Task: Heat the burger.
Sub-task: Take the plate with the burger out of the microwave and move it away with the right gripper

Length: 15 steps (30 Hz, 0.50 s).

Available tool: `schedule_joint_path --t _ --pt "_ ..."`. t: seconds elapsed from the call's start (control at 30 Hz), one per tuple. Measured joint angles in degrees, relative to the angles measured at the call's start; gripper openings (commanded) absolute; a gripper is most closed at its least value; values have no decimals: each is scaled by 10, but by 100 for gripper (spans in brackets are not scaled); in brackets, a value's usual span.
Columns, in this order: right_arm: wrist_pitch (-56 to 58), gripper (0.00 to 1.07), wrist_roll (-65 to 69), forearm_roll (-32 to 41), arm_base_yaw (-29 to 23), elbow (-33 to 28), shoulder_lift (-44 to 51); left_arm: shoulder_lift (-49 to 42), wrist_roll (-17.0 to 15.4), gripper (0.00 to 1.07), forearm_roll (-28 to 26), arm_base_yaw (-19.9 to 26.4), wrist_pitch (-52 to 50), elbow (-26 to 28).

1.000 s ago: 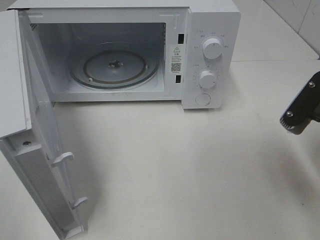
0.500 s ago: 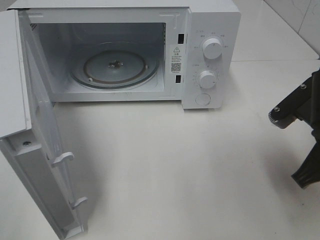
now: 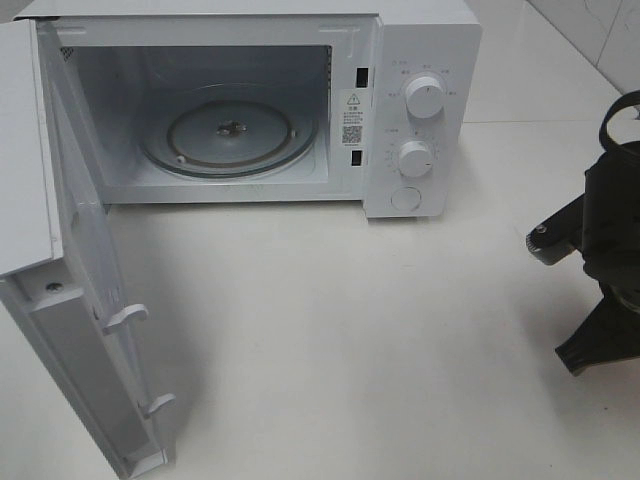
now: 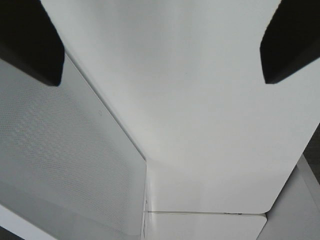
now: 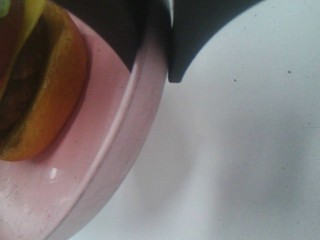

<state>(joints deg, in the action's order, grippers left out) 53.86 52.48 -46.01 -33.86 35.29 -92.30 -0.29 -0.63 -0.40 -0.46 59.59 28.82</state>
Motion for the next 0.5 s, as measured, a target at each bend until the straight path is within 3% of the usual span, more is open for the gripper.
schedule_joint_path --t 0.5 --pt "-54 2 74 -34 3 2 -101 0 0 102 0 0 0 0"
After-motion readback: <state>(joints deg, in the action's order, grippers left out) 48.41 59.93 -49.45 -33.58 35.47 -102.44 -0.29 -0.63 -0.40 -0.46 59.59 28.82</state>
